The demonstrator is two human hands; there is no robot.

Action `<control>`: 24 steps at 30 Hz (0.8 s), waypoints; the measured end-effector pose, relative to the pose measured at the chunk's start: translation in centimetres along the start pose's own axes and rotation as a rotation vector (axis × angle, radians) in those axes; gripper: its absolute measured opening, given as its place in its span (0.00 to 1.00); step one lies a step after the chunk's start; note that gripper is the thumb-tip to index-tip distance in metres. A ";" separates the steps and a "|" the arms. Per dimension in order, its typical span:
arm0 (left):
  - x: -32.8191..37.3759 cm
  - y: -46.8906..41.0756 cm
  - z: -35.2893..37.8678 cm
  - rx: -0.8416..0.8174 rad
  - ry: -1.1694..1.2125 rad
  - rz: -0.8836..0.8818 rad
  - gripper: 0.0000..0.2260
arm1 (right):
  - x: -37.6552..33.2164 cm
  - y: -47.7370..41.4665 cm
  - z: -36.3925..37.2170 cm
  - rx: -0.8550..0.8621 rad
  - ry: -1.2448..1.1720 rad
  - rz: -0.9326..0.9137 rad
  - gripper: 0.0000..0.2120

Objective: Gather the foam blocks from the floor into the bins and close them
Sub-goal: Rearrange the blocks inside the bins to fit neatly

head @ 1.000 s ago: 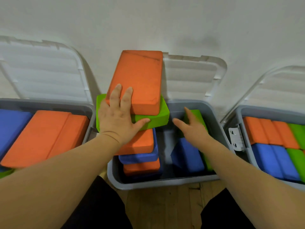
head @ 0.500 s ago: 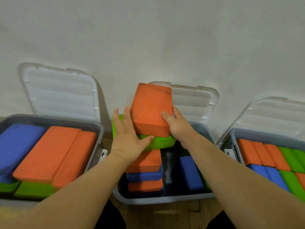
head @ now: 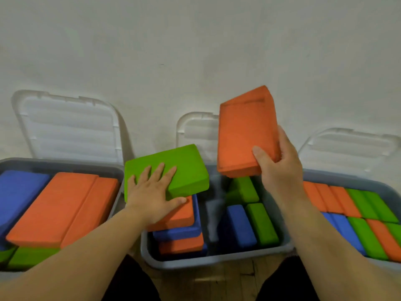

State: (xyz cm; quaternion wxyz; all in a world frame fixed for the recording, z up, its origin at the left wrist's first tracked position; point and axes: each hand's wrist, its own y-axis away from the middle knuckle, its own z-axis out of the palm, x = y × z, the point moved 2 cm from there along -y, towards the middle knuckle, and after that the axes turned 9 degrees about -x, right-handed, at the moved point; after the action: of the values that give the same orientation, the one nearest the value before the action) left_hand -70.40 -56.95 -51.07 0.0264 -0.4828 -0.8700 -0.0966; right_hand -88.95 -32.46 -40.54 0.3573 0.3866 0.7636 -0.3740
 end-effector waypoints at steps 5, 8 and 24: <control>0.8 0.1 -0.4 -0.020 -0.056 0.000 0.49 | 5.2 3.6 0.4 -0.237 0.185 0.208 0.37; 1.5 0.0 -0.3 -0.021 -0.077 -0.004 0.48 | 8.7 5.8 2.6 -0.453 0.323 0.273 0.38; 3.5 -1.8 0.4 0.068 -0.178 -0.002 0.42 | 12.8 5.7 6.9 -0.508 0.380 0.316 0.39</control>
State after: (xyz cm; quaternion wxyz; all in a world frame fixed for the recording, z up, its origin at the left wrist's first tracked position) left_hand -73.73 -54.91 -51.22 -0.0348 -0.4875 -0.8721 -0.0239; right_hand -88.01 -31.77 -56.14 0.3470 0.4612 0.8159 -0.0336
